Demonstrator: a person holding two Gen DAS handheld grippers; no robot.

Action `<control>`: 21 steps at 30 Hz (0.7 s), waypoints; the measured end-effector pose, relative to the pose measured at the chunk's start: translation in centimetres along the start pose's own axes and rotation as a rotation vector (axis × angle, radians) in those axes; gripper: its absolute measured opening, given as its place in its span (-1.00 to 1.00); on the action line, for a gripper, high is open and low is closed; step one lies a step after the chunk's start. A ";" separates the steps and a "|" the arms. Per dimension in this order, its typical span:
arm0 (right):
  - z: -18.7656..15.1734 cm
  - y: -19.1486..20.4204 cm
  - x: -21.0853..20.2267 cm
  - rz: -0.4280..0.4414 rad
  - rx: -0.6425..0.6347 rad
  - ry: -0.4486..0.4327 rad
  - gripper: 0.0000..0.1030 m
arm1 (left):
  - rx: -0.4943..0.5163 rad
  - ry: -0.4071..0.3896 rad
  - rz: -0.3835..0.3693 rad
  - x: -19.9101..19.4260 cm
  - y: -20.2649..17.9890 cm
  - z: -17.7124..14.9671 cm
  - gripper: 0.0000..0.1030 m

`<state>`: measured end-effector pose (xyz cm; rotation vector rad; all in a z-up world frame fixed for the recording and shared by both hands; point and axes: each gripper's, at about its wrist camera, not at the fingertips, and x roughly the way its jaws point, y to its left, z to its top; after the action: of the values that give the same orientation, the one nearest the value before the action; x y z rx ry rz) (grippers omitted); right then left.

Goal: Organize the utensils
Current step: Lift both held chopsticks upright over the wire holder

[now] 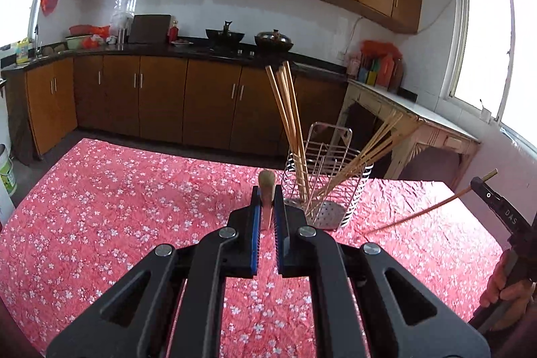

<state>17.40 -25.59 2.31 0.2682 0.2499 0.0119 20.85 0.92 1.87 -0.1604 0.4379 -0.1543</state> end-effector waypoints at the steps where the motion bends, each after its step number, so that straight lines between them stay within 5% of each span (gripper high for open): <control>1: 0.1 0.2 0.0 0.002 -0.004 -0.003 -0.85 | -0.003 -0.001 0.001 0.1 0.1 0.0 -0.86; 21: 5.3 4.2 -0.6 0.041 -0.090 -0.062 -0.85 | 0.083 -0.105 0.012 -1.3 -2.8 4.6 -0.86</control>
<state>18.25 -22.95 8.49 0.1836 0.1813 0.0550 21.34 -1.04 7.08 -0.0835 0.3277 -0.1509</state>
